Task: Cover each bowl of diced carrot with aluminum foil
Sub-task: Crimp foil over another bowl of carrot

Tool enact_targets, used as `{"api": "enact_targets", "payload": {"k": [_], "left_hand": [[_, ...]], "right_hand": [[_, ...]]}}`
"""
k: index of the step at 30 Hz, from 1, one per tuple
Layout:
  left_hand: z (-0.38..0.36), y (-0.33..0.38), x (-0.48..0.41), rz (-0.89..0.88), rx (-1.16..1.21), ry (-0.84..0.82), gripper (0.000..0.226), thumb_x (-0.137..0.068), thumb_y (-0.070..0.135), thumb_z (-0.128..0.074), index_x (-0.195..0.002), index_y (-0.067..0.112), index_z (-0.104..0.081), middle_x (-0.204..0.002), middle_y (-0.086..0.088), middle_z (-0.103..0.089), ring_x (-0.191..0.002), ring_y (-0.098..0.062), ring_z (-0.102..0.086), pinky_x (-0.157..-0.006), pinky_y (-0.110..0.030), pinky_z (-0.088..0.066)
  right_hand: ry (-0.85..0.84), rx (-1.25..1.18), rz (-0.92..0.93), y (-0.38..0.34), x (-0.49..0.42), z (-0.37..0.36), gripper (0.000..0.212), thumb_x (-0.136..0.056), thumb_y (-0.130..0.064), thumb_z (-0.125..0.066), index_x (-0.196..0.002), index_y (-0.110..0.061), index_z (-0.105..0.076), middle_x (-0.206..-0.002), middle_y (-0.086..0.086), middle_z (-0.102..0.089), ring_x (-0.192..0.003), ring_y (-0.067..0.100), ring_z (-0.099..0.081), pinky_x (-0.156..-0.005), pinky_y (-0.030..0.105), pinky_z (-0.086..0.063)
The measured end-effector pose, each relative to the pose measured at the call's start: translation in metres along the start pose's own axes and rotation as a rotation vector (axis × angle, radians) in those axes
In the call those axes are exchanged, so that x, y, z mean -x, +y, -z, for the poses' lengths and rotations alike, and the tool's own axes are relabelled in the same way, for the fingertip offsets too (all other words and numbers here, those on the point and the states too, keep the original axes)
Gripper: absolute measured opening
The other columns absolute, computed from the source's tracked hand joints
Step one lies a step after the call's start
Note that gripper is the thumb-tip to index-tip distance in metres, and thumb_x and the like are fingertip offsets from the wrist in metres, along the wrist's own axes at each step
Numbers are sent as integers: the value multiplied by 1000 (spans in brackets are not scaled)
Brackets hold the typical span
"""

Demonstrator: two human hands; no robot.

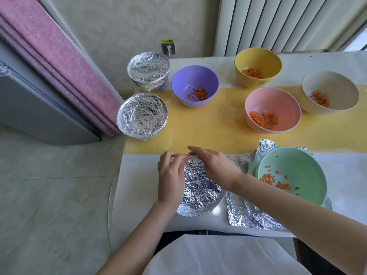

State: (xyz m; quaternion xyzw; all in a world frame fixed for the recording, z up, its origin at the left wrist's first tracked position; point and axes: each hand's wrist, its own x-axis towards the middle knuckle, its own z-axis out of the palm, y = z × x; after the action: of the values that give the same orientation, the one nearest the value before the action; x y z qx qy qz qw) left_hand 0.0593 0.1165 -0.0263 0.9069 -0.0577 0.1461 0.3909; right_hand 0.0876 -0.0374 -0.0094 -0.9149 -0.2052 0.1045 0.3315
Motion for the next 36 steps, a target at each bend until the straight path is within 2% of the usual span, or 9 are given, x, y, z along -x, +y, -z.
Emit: {"api": "enact_targets", "payload": {"k": [4,8,10,14,19,23,27,32,36], "left_hand": [[0,-2,0,17,-9,-7,20,-91,15,-49,-99,11,-67,-87,-2,-52,-84,-16,-49,-75,-28,-43],[2,-1,1,35,2,4,20,-89,13,-51,-99,9,-67,-87,-1,-51,-85,-14,-48,-74,-20,-40],[2,0,0,37,13,6,26,-91,19,-45,-99,9,-67,-86,-1,-49,-83,-15,-49,-73,-20,-40],[1,1,-4,75,23,-2,20,-90,14,-50,-99,7,-67,-86,-4,-49,-80,-22,-54,-72,-21,-39],[4,-2,-4,100,19,-6,14,-87,6,-55,-95,6,-67,-87,-5,-50,-80,-24,-55,-72,-17,-37],[6,-4,-4,86,-6,-5,12,-86,3,-57,-93,5,-67,-86,-4,-49,-79,-23,-53,-71,-17,-35],[5,-3,-2,133,15,19,12,-86,-3,-60,-92,5,-66,-88,1,-47,-79,-23,-53,-71,-14,-34],[3,-3,0,181,2,33,7,-89,-2,-56,-91,3,-60,-95,-6,-48,-87,-27,-51,-73,-11,-35],[3,-2,0,130,-79,2,12,-92,5,-51,-100,8,-59,-100,-6,-51,-94,-21,-48,-80,-30,-42]], "right_hand": [[-31,28,-25,1,-4,-4,72,-81,16,-42,-144,-16,-31,-126,5,-61,-100,32,-62,-77,42,-52],[49,-55,-10,1,-2,-2,37,-98,-9,-43,-135,-10,-42,-120,3,-64,-101,26,-64,-79,38,-52],[41,-32,-17,0,-5,0,31,-98,-8,-44,-128,-8,-48,-116,4,-66,-99,26,-65,-80,38,-51],[-34,103,-63,1,-12,2,50,-84,11,-42,-128,-13,-47,-112,8,-66,-92,31,-64,-75,38,-49],[-102,109,4,1,-18,5,51,-86,9,-44,-130,-16,-50,-119,7,-63,-103,27,-61,-82,37,-48],[-159,107,2,0,-21,7,66,-74,14,-39,-129,-19,-52,-119,7,-62,-103,29,-59,-81,40,-47],[-154,142,7,-5,-22,6,62,-79,12,-38,-131,-20,-50,-120,4,-61,-100,28,-59,-76,38,-48],[-52,209,-40,-2,-19,9,44,-92,0,-46,-132,-20,-49,-123,-1,-60,-102,24,-62,-76,35,-50],[-77,253,-53,-6,-17,15,58,-83,9,-46,-133,-20,-47,-125,-2,-60,-101,24,-63,-76,32,-47]]}}
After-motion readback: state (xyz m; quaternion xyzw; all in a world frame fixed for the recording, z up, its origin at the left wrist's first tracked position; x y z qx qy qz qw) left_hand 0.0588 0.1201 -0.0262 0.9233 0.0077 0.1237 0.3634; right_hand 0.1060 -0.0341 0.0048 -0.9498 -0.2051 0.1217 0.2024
